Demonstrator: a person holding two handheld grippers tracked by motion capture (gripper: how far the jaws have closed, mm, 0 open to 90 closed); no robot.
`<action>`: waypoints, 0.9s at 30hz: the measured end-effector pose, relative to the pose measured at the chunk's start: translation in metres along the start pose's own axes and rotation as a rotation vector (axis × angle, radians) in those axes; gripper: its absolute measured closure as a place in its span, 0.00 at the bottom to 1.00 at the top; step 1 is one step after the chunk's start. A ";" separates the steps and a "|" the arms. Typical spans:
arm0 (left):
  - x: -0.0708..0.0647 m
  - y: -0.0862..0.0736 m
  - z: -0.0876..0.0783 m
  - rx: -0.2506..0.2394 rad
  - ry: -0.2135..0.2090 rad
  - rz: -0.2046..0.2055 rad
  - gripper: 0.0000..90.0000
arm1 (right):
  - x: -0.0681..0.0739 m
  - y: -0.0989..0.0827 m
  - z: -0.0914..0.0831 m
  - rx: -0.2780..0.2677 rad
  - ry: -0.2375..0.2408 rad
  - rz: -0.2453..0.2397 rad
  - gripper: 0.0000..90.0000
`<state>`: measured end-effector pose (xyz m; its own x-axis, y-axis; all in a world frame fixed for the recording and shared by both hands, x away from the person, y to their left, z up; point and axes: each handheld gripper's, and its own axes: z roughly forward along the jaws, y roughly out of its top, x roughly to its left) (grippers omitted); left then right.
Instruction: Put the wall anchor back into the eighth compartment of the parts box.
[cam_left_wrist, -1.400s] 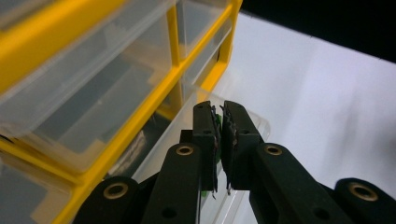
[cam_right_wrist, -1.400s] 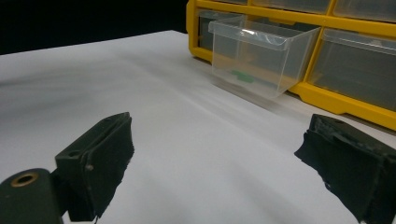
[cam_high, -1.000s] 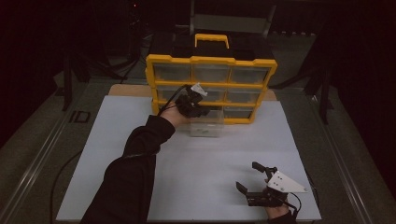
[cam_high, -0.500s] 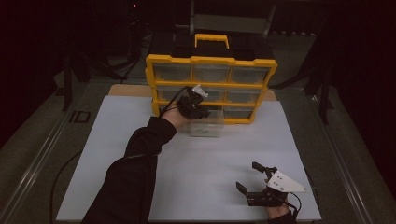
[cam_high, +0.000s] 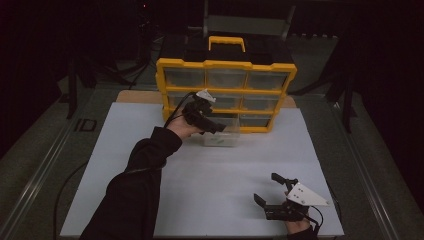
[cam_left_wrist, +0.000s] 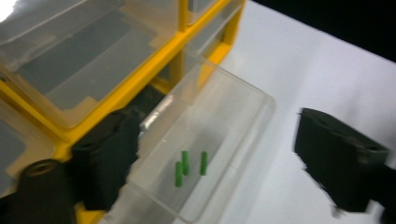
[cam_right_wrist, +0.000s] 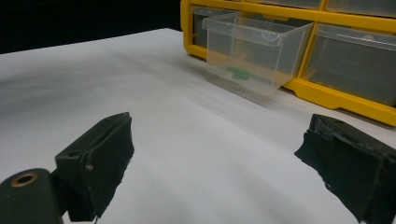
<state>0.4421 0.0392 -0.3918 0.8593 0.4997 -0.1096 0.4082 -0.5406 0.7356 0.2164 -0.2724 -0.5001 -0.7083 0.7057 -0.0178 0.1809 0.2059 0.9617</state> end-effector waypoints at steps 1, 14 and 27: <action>-0.001 -0.002 -0.002 -0.002 -0.001 0.010 0.09 | 0.000 0.000 0.000 0.001 -0.001 -0.002 0.09; -0.002 -0.033 -0.025 -0.043 0.007 -0.005 0.00 | 0.001 0.000 -0.001 0.002 -0.009 0.000 0.09; -0.014 -0.068 -0.052 -0.055 -0.001 0.017 0.00 | 0.001 0.001 -0.001 0.003 -0.005 -0.001 0.09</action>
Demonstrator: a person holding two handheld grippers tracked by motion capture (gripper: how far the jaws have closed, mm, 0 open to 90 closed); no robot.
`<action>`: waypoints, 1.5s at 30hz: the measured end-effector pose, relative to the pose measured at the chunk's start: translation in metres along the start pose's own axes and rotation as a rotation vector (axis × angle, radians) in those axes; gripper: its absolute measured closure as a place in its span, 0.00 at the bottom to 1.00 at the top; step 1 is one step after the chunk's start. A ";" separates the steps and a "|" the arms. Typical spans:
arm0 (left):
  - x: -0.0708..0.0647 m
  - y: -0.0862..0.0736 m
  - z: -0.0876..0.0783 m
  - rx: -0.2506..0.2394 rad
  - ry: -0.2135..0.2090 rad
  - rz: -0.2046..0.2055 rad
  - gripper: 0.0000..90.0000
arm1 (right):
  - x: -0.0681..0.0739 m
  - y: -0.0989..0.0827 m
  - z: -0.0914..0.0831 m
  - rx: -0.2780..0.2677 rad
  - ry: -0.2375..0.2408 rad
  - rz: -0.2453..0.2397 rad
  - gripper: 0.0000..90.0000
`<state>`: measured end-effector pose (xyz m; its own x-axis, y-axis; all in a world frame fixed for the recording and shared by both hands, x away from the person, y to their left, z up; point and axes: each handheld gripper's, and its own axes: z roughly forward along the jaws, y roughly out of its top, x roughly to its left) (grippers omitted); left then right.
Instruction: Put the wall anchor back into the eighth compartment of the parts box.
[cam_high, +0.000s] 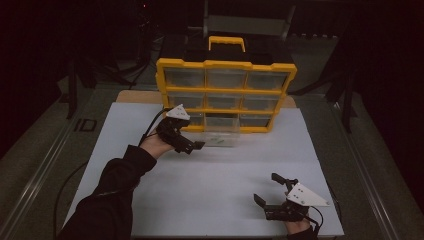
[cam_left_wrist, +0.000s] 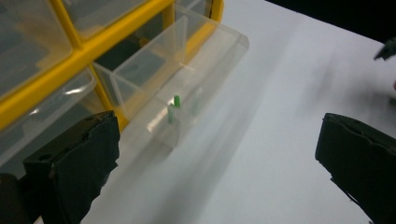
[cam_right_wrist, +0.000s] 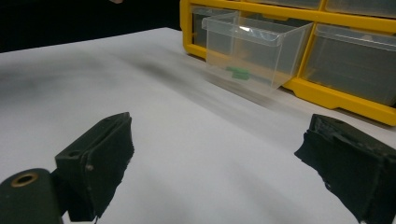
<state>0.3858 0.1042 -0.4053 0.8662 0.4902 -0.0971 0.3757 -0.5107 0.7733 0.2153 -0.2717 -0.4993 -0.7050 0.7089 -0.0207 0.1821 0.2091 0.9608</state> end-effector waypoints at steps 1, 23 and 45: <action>-0.001 -0.002 -0.002 0.002 0.002 -0.001 0.00 | 0.000 0.000 0.000 0.001 0.000 0.000 0.09; -0.027 -0.062 -0.038 -0.003 -0.010 0.013 0.00 | 0.000 0.000 0.000 -0.001 -0.002 -0.003 0.09; -0.040 -0.132 -0.070 -0.088 0.012 -0.083 0.00 | 0.001 0.000 0.001 0.004 -0.009 -0.008 0.09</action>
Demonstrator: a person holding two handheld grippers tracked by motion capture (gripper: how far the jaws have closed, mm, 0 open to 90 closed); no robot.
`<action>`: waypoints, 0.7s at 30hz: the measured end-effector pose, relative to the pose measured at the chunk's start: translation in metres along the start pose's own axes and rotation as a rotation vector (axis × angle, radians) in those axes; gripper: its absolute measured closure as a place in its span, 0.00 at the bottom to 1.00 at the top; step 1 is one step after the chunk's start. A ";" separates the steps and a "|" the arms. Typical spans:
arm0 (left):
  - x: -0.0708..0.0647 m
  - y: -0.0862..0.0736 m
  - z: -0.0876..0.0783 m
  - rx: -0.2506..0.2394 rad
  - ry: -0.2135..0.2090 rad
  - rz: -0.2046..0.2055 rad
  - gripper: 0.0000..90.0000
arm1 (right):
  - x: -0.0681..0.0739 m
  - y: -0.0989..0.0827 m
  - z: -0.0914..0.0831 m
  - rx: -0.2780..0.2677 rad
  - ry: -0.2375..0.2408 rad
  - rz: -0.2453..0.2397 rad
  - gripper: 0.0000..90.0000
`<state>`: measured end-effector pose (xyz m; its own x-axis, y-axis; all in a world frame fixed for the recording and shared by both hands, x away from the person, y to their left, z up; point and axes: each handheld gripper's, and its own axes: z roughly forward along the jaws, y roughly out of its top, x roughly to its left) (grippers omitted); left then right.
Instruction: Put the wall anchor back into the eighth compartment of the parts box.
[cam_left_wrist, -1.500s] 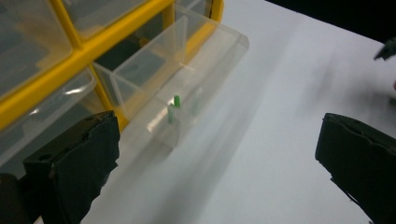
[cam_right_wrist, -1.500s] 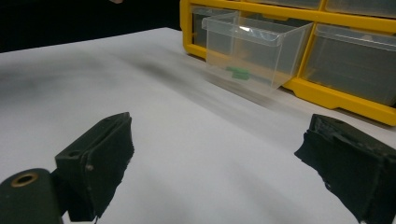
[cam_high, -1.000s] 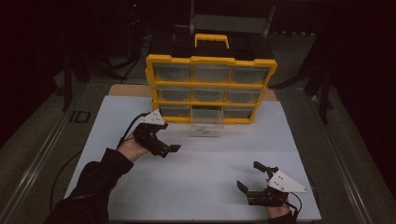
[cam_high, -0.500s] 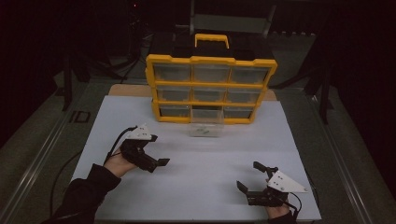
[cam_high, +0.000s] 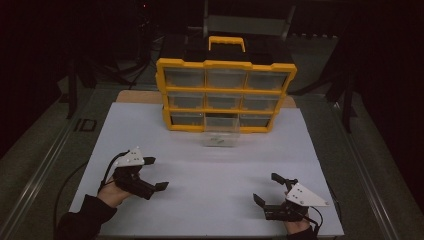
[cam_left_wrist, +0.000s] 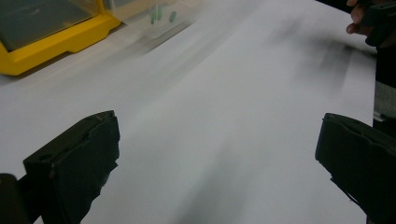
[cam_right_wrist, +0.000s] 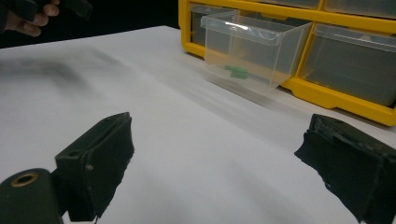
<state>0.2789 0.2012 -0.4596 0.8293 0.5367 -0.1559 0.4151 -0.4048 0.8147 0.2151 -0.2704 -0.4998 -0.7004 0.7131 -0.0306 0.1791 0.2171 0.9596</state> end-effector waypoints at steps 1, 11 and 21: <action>-0.001 -0.002 -0.001 -0.008 0.003 -0.001 0.00 | 0.000 0.000 0.000 0.000 0.000 0.001 0.09; -0.011 -0.024 -0.003 -0.025 0.025 0.006 0.00 | 0.000 0.000 0.000 -0.001 -0.001 -0.006 0.09; -0.009 -0.051 -0.004 -0.067 0.013 -0.050 0.00 | 0.000 0.000 0.000 0.003 0.000 -0.004 0.09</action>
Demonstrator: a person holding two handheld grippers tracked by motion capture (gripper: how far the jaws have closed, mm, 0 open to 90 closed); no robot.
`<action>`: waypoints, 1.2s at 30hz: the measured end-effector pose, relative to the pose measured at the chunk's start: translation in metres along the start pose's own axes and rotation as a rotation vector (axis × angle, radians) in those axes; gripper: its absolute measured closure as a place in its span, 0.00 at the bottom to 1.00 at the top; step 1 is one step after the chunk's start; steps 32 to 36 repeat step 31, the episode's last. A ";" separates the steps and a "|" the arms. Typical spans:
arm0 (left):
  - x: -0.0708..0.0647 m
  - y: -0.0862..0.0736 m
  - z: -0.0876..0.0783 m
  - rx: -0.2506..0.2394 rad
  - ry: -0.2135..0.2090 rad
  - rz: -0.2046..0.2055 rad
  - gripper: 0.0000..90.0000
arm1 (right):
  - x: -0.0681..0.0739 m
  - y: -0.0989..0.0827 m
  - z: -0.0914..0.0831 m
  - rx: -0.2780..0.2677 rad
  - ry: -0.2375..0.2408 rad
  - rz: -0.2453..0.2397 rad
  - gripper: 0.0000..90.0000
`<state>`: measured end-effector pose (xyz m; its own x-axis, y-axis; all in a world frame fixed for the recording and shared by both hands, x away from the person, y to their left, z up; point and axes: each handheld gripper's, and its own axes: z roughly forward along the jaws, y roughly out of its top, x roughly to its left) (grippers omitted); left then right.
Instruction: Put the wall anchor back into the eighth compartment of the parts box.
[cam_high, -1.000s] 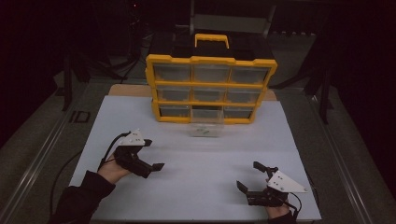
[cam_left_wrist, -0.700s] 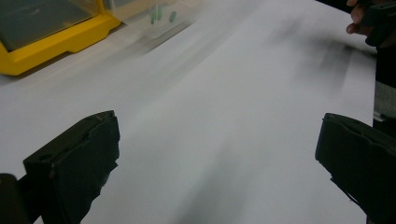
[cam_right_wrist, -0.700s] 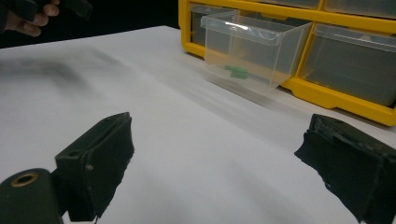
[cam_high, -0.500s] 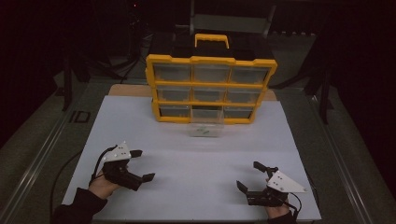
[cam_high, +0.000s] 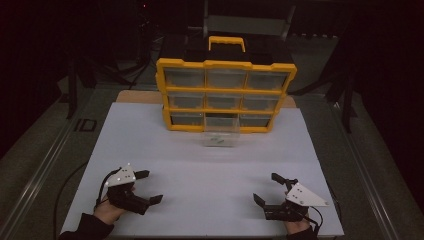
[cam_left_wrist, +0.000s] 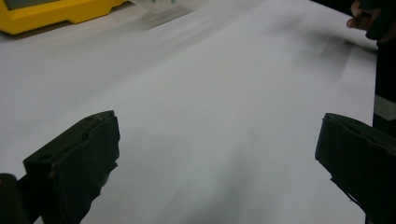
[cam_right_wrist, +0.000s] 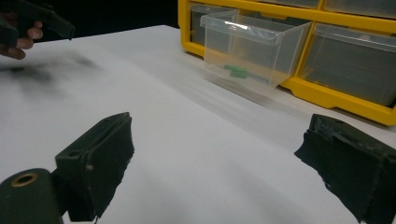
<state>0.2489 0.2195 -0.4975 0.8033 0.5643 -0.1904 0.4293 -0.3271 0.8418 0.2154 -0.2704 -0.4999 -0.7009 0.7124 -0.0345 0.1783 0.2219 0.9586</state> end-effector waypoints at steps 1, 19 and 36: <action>0.000 -0.002 0.000 -0.006 0.003 -0.007 0.00 | 0.000 0.000 0.000 0.000 0.000 0.000 0.09; 0.006 -0.013 -0.002 -0.028 0.146 0.009 0.00 | 0.000 0.000 0.000 0.005 0.001 -0.004 0.09; 0.006 -0.014 0.001 -0.016 0.148 0.008 0.00 | 0.000 -0.002 0.002 0.016 0.004 0.000 0.09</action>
